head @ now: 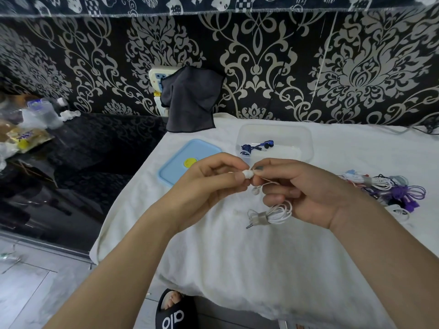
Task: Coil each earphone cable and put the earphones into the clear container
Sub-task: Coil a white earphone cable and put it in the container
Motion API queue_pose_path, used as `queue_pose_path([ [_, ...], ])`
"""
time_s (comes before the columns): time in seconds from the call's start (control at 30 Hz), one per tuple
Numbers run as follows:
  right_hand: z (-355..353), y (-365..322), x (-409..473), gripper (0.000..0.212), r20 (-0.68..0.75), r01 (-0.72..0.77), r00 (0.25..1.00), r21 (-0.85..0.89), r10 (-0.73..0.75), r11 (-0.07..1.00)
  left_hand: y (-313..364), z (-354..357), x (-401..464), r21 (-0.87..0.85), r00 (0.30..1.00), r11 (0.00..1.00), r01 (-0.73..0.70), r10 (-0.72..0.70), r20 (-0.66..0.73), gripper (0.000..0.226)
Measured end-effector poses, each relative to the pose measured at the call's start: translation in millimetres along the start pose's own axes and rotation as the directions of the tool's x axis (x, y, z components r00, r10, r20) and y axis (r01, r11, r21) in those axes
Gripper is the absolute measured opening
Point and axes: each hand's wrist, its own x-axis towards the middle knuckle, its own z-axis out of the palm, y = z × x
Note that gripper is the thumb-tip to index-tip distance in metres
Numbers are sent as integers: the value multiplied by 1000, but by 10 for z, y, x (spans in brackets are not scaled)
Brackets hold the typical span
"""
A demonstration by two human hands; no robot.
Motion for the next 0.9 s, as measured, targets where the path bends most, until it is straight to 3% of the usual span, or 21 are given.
queue_pose_path([
  [0.1, 23, 35, 12, 8, -22, -19, 1000, 115, 21, 993, 3, 11, 19, -104, 998, 993, 57, -58, -7, 11],
  [0.23, 62, 122, 64, 10, -17, -59, 998, 283, 66, 957, 25, 36, 34, -118, 995, 992, 52, -61, -79, 13],
  [0.3, 88, 151, 82, 12, -2, -81, 996, 361, 88, 929, 33, 73, 19, -54, 990, 998, -21, 13, -142, 13],
  [0.37, 105, 164, 92, 12, -2, -74, 997, 412, 82, 908, 32, 117, -8, 159, 964, 972, -173, 200, -174, 11],
  [0.5, 123, 178, 109, 13, -9, -63, 997, 436, 75, 898, 4, 144, -31, 529, 893, 783, -327, 440, -99, 7],
  [0.63, 123, 184, 112, 4, -5, -78, 996, 432, 88, 899, -35, 86, -26, 709, 837, 609, -356, 546, -49, 8],
  [0.8, 92, 212, 127, 58, 54, -130, 992, 462, 118, 878, -27, 41, -32, 803, 768, 428, -414, 638, 57, 8],
  [0.9, 83, 224, 131, 57, 64, -126, 992, 485, 108, 865, -20, 49, -38, 826, 754, 382, -414, 652, 76, 5],
])
